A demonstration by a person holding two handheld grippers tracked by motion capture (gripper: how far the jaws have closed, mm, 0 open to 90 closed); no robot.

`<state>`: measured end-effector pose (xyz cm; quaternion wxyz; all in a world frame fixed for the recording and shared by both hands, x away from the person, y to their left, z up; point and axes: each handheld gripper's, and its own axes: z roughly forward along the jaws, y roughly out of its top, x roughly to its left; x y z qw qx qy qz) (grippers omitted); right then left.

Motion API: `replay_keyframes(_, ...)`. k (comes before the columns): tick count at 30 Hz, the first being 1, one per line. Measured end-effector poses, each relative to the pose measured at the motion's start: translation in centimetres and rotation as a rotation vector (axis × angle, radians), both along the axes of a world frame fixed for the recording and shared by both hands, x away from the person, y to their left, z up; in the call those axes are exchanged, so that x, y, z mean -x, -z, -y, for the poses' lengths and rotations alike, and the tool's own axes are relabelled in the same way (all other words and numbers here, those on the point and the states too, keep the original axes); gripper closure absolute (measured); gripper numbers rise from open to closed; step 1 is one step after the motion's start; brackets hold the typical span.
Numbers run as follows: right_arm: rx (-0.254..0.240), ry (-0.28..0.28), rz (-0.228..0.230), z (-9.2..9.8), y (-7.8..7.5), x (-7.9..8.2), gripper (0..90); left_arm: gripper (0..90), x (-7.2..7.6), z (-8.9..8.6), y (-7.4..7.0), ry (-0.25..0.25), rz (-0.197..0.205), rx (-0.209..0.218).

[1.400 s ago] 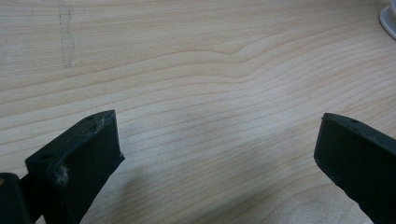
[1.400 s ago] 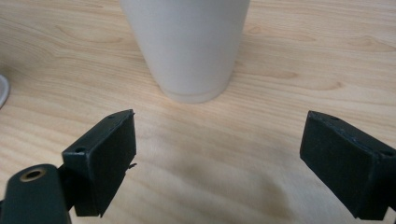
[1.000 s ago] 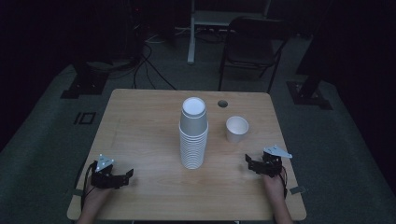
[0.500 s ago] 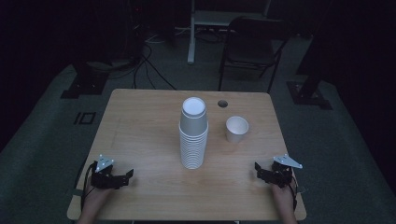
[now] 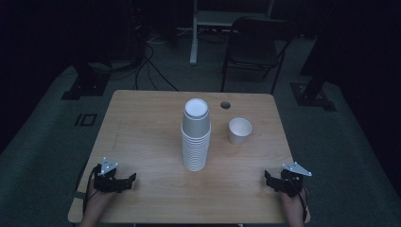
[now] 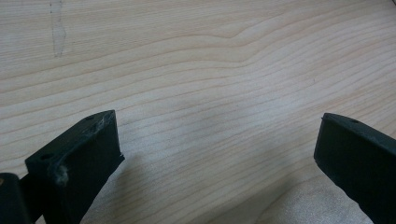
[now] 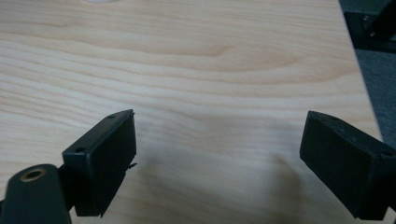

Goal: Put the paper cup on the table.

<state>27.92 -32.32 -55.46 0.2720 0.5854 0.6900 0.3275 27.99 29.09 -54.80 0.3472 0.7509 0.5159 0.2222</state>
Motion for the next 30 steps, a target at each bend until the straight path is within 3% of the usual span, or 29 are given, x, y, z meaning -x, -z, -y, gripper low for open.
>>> replay_keyframes(7, 0.006, -0.004, -0.058, 0.68, 0.22, 0.15, 13.0, 1.0, -0.1, -0.13, 0.08, -0.043, -0.027, -0.001)
replay_keyframes(12, 0.003, -0.005, -0.061, 0.69, 0.23, 0.02, 12.4, 1.1, -0.27, -0.26, 0.22, -0.089, -0.064, -0.013)
replay_keyframes(17, 0.002, -0.006, -0.061, 0.69, 0.23, 0.02, 12.2, 1.6, -0.27, 0.03, 0.27, -0.137, -0.069, -0.06)
replay_keyframes(22, 0.002, -0.005, -0.061, 0.7, 0.24, 0.01, 12.2, 1.5, -0.22, -0.08, 0.28, -0.201, -0.071, -0.061)
replay_keyframes(30, 0.001, -0.002, -0.062, 0.67, 0.23, -0.02, 12.2, 1.6, -0.23, -0.09, 0.29, -0.206, -0.07, -0.061)
